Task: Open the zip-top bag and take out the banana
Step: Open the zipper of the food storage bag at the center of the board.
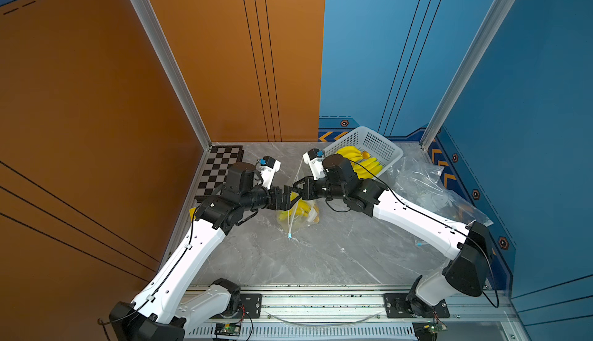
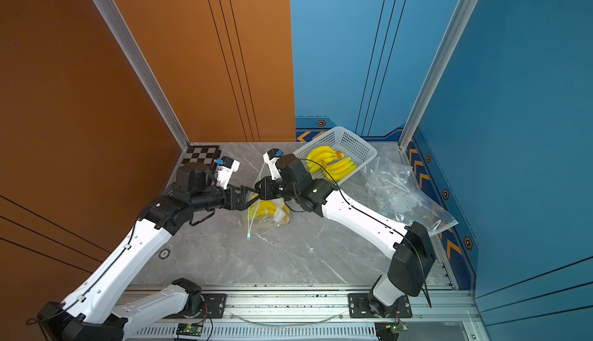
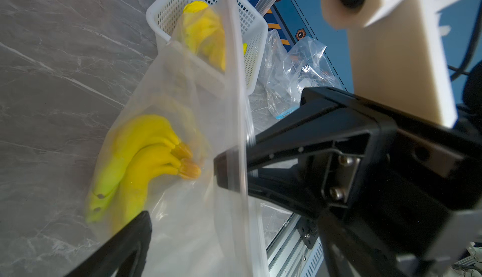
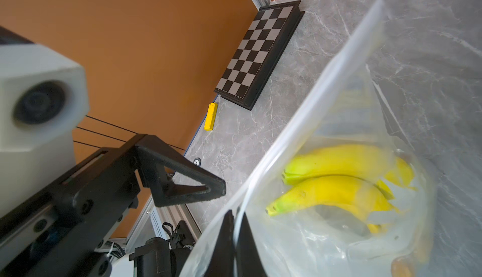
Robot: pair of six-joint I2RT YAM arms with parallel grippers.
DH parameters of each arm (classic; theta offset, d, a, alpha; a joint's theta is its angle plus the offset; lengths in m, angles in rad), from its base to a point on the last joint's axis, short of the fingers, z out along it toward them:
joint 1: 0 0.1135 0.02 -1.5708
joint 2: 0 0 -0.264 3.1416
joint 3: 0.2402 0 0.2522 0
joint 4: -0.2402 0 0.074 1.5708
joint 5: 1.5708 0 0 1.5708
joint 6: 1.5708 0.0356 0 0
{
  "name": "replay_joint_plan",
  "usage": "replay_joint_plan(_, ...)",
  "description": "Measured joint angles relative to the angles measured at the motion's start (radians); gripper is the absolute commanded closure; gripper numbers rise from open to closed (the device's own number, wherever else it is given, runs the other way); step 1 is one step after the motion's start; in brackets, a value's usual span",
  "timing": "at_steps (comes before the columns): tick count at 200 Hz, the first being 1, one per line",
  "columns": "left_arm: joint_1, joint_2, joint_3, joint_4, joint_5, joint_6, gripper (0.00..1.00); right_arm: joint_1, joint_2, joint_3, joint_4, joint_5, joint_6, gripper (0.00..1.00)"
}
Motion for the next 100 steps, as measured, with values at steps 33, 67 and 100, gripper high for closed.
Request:
replay_joint_plan(33, -0.022, 0.037, 0.051, -0.085, -0.056, 0.086, 0.35, -0.002, -0.013, -0.023, 0.021, -0.004, 0.017, 1.0)
replay_joint_plan(67, -0.023, 0.061, 0.111, -0.172, -0.148, 0.163, 0.65, -0.002, -0.038, -0.038, 0.016, -0.003, 0.019, 1.0)
replay_joint_plan(100, -0.029, 0.121, 0.182, -0.241, -0.241, 0.217, 0.76, -0.002, -0.045, -0.028, -0.034, -0.003, 0.007, 1.0)
